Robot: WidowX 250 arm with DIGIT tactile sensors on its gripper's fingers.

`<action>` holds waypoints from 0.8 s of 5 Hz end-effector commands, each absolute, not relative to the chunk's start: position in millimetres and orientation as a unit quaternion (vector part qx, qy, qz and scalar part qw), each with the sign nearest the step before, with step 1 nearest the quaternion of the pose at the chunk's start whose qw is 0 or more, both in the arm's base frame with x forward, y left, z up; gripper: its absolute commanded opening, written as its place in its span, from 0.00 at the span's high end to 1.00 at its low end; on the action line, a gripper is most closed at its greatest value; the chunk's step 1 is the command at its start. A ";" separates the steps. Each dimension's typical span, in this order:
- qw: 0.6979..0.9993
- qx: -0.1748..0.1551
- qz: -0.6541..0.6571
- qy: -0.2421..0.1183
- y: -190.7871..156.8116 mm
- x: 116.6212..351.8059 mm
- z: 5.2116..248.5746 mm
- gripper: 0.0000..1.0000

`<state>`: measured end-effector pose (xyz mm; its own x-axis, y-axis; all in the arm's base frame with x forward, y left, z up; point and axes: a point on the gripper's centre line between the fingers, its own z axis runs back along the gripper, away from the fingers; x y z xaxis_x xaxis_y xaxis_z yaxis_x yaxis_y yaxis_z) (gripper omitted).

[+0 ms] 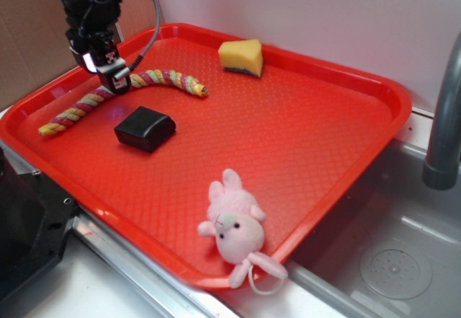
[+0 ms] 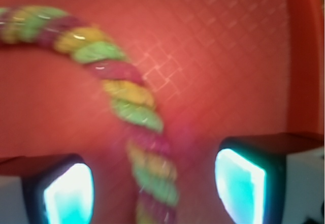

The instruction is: Grab the multicolored rope.

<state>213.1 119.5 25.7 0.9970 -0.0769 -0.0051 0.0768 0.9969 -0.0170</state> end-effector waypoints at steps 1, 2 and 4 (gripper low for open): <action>0.998 0.009 -0.066 0.004 118.2 228.2 9.6 0.00; 0.997 0.003 -0.077 -0.014 116.6 231.1 8.2 1.00; 0.999 0.029 -0.036 0.008 120.7 235.8 16.8 1.00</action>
<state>233.1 119.1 14.5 0.9974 -0.0638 -0.0321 0.0652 0.9968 0.0456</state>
